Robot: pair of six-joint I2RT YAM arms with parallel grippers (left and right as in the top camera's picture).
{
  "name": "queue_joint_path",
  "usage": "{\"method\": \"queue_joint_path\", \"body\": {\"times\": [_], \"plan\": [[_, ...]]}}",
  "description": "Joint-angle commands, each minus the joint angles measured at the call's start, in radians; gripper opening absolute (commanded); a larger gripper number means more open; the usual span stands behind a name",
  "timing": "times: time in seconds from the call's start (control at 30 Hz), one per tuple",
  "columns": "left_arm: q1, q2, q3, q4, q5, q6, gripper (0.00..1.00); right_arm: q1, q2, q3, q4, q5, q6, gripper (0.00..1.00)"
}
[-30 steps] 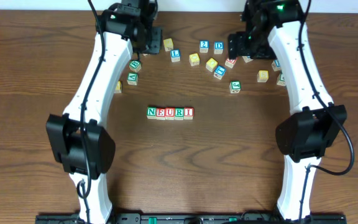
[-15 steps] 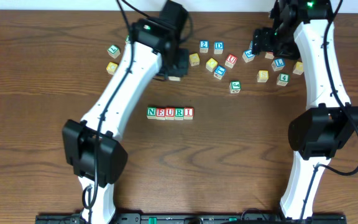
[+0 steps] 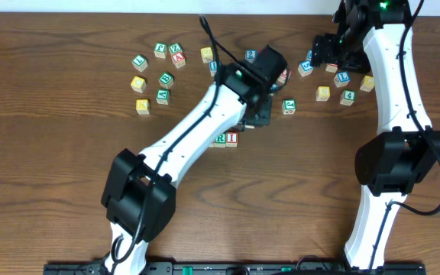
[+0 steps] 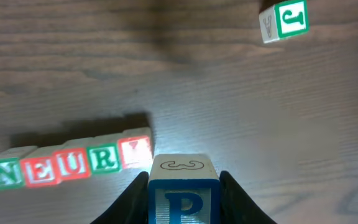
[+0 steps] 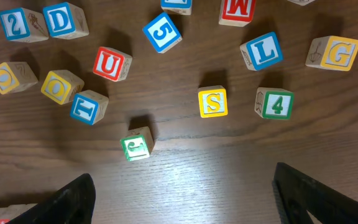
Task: Spell out NEURIPS
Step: 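Carry the blue P block forward with the left gripper toward the row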
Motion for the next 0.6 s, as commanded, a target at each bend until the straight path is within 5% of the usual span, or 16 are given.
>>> {"method": "queue_joint_path", "body": {"times": [0.0, 0.57], "plan": [[-0.018, -0.012, -0.048, 0.028, -0.063, -0.045, 0.27, -0.004, -0.011, -0.006, -0.004, 0.008, -0.013, 0.87], [-0.028, -0.012, -0.314, 0.325, -0.078, -0.203, 0.27, -0.002, -0.011, -0.006, -0.005, 0.008, -0.013, 0.88]]}}
